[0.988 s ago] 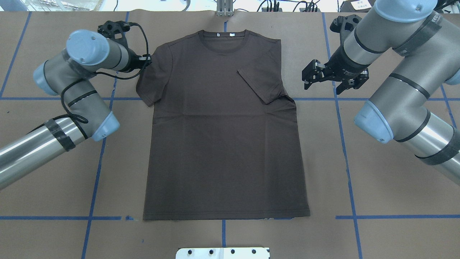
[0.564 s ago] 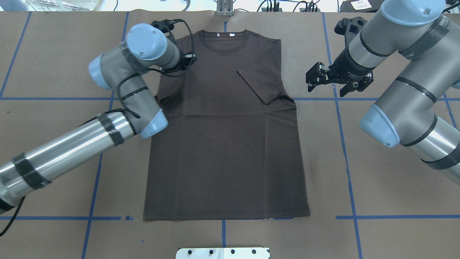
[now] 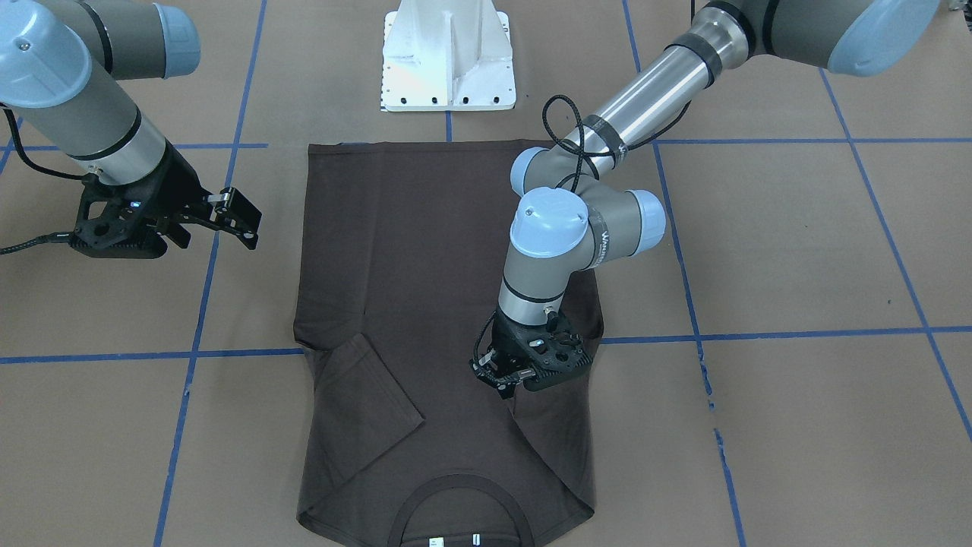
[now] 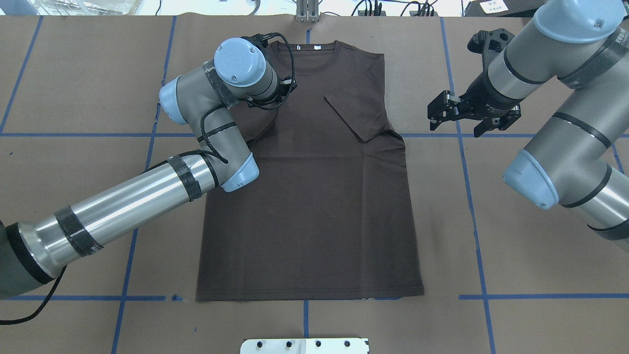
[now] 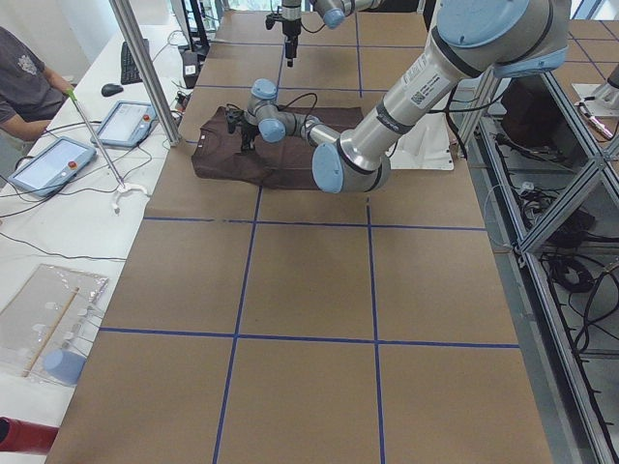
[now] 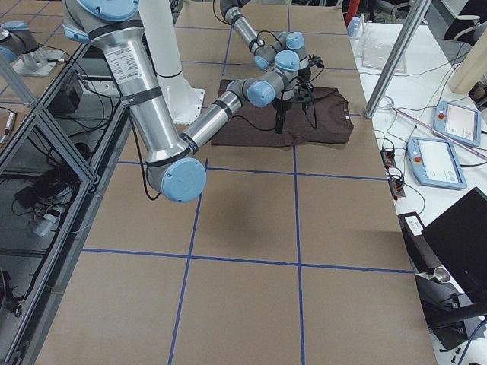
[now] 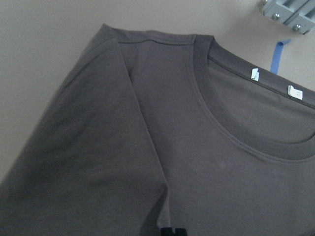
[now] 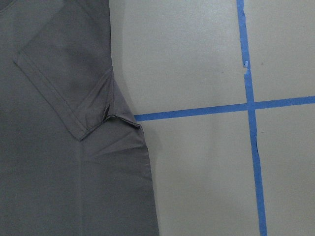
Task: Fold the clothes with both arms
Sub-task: 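Grasp the sleeve with the left gripper and fold it inward onto the shirt body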
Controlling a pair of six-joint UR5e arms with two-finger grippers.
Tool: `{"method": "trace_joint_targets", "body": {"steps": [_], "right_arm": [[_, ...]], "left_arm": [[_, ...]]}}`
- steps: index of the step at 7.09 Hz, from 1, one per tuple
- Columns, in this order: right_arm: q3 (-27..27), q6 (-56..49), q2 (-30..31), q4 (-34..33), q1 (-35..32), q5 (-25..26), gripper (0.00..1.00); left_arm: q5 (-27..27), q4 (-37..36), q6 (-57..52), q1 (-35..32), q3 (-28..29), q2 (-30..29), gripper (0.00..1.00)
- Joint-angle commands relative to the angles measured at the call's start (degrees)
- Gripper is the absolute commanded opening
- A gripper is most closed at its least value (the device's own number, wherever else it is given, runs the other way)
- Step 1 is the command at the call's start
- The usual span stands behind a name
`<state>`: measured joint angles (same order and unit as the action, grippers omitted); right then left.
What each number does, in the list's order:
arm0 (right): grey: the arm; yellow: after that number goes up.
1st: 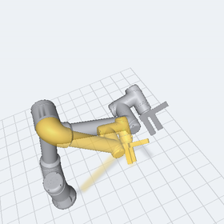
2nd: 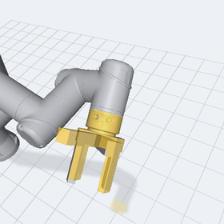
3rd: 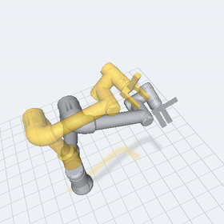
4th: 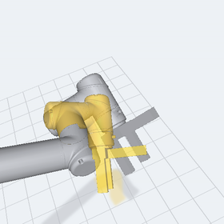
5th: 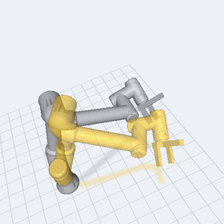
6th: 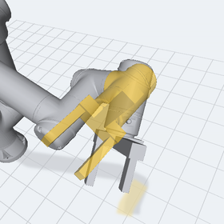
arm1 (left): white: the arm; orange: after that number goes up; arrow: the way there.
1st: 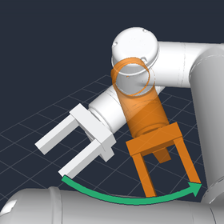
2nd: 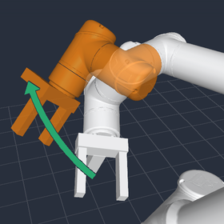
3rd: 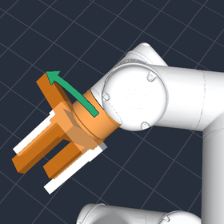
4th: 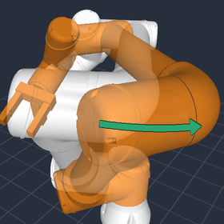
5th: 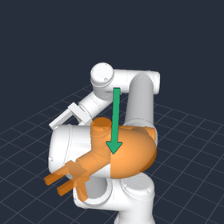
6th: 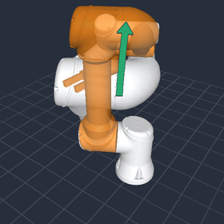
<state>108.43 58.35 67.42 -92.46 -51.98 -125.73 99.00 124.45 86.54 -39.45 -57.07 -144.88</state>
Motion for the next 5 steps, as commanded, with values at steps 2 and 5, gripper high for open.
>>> {"method": "trace_joint_targets", "body": {"steps": [2, 5], "right_arm": [[0.0, -0.1, 0.2, 0.0, 0.0, 0.0, 1.00], [2.1, 2.2, 0.5, 0.1, 0.9, 0.3, 1.00]], "left_arm": [[0.0, 1.8, -0.2, 0.3, -0.9, -0.2, 1.00], [6.3, 0.6, -0.8, 0.2, -8.7, 3.3, 1.00]]}}
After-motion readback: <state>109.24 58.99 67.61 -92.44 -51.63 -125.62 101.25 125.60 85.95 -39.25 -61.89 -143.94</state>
